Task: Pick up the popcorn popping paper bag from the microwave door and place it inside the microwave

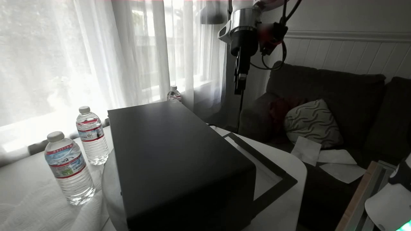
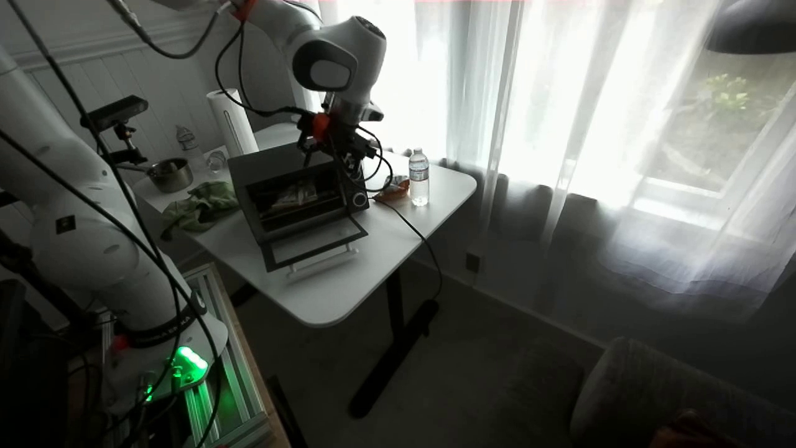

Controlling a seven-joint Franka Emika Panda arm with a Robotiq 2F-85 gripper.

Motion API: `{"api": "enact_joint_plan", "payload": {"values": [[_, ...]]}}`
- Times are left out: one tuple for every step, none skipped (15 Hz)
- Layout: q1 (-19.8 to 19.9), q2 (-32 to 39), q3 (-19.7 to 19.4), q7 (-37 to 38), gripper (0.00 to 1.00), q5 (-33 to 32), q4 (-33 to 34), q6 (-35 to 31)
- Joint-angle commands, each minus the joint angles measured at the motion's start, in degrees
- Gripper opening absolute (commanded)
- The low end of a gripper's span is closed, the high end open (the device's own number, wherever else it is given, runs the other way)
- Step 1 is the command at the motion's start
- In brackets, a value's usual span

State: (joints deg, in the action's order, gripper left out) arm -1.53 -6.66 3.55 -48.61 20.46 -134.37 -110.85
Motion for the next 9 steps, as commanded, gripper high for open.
{"api": "enact_joint_plan", "payload": {"values": [[-1.44, -2.04, -1.12, 1.84, 1.00, -1.45, -0.67, 0.24], [-1.77, -3.87, -1.21, 3.00, 1.00, -2.25, -1.33, 0.55], [-1.99, -5.20, -1.29, 3.65, 1.00, -2.67, -1.93, 0.70], [-2.11, -5.96, -1.34, 3.92, 1.00, -2.89, -2.39, 0.72], [-2.14, -6.25, -1.36, 3.98, 1.00, -2.94, -2.66, 0.71], [-2.15, -6.26, -1.36, 4.00, 1.00, -2.96, -2.80, 0.71], [-2.14, -6.24, -1.36, 4.00, 1.00, -2.96, -2.93, 0.71], [-2.14, -6.25, -1.36, 4.00, 1.00, -2.97, -3.04, 0.71], [-2.14, -6.25, -1.36, 4.01, 1.00, -2.97, -3.10, 0.71]]}}
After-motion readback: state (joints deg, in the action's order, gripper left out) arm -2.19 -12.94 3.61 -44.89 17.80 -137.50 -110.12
